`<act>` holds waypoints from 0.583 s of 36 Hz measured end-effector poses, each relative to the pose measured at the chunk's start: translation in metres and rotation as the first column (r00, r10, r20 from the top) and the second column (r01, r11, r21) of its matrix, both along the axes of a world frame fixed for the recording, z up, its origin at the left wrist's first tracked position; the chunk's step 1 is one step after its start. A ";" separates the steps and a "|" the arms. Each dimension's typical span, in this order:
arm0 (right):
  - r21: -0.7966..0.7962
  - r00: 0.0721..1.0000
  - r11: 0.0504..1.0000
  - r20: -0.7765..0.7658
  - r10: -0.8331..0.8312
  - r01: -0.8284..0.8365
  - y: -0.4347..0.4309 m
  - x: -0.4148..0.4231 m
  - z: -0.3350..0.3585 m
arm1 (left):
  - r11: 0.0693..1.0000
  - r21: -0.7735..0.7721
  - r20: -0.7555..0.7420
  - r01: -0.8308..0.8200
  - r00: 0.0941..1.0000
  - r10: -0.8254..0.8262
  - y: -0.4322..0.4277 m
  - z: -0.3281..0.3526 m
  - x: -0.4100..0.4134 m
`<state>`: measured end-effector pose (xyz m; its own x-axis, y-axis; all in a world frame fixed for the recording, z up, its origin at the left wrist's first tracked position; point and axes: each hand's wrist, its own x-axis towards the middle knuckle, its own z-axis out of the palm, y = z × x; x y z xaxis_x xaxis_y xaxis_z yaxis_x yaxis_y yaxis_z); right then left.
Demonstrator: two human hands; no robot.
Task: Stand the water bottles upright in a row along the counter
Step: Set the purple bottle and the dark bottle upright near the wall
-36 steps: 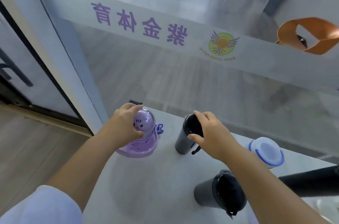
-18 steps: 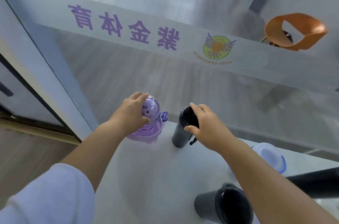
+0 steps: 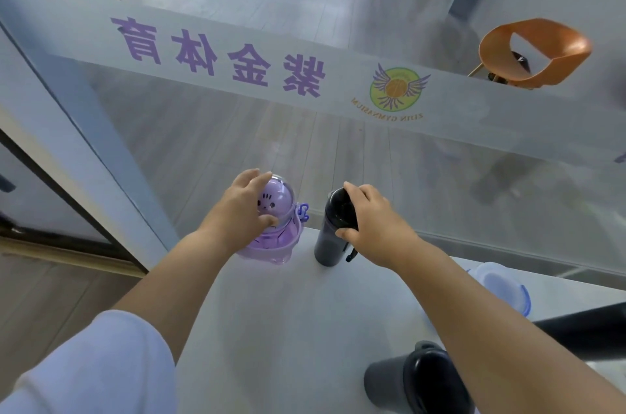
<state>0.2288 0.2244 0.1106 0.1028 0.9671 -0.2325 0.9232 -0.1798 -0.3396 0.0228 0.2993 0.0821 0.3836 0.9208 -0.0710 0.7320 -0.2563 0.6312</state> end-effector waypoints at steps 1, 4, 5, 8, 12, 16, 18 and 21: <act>-0.003 1.000 1.000 0.011 0.006 -0.006 0.000 0.000 0.000 | 1.000 -0.002 0.000 -0.008 1.000 0.008 -0.001 0.001 -0.001; -0.007 1.000 1.000 0.007 0.009 -0.009 0.000 0.002 0.003 | 1.000 0.022 -0.041 -0.008 0.999 0.009 -0.005 0.004 -0.003; -0.007 1.000 1.000 0.000 0.009 -0.009 0.000 0.003 0.005 | 0.999 0.035 -0.055 -0.003 0.998 0.005 -0.006 0.005 -0.004; 0.041 1.000 0.999 -0.016 0.011 -0.010 -0.002 0.008 0.012 | 0.998 0.066 -0.086 -0.006 0.996 0.012 -0.011 0.011 -0.005; 0.111 1.000 0.994 -0.007 -0.013 0.014 -0.010 0.019 0.028 | 0.985 0.166 -0.114 -0.037 0.992 0.057 -0.019 0.026 -0.004; 0.131 0.999 0.990 -0.014 -0.052 0.053 -0.026 0.036 0.040 | 0.974 0.227 -0.095 -0.026 0.994 0.049 -0.038 0.040 0.001; 0.140 0.998 0.988 -0.011 -0.061 0.062 -0.038 0.046 0.043 | 0.979 0.205 -0.104 -0.005 0.994 0.027 -0.051 0.044 0.006; 0.154 0.998 0.986 -0.011 -0.070 0.070 -0.060 0.062 0.046 | 0.982 0.186 -0.115 0.021 0.993 0.000 -0.074 0.047 0.018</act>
